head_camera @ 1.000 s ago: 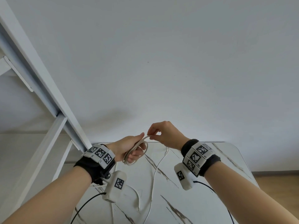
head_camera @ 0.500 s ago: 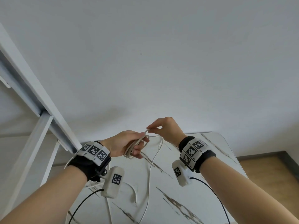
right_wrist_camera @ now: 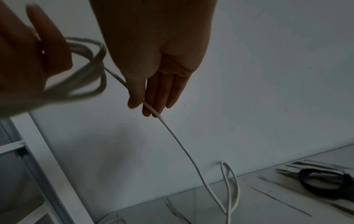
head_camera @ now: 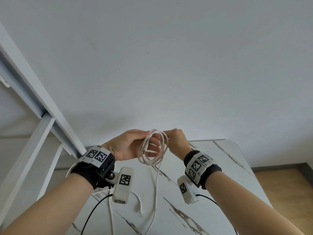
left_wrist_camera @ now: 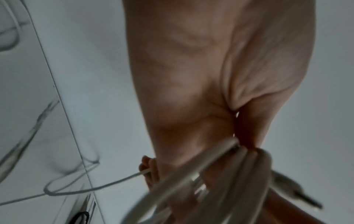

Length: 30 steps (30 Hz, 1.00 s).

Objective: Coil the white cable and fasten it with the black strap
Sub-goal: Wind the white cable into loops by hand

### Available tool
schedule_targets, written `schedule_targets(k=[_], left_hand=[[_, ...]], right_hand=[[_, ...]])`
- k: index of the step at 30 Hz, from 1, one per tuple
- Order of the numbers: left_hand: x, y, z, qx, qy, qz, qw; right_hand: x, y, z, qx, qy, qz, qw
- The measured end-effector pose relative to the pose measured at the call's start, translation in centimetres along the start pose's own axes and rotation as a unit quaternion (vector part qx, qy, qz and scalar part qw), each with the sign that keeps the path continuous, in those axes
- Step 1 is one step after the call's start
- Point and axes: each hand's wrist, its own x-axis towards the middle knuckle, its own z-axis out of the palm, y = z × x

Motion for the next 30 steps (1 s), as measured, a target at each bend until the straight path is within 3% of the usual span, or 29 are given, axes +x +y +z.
schedule_targets(k=[6, 13, 21, 26, 30], left_hand=[[1.4, 0.9, 1.3, -0.097, 0.056, 0.109, 0.988], [2.6, 1.7, -0.3, -0.124, 0.128, 0.203, 0.963], [2.7, 2.0, -1.4, 0.004, 0.257, 0.239, 0.936], [3.2, 1.1, -2.5, 0.062, 0.289, 0.248, 0.923], [2.6, 1.0, -2.6, 0.098, 0.297, 0.263, 0.913]], right_hand=[[-0.4, 0.2, 1.2, -0.058, -0.058, 0.034, 0.996], [-1.1, 0.7, 2.2, 0.023, -0.101, 0.023, 0.994], [-2.1, 0.5, 1.7, 0.018, -0.162, 0.028, 0.986], [-2.0, -0.6, 1.3, -0.014, -0.186, -0.007, 0.982], [-1.9, -1.5, 0.7, 0.009, -0.216, 0.007, 0.976]])
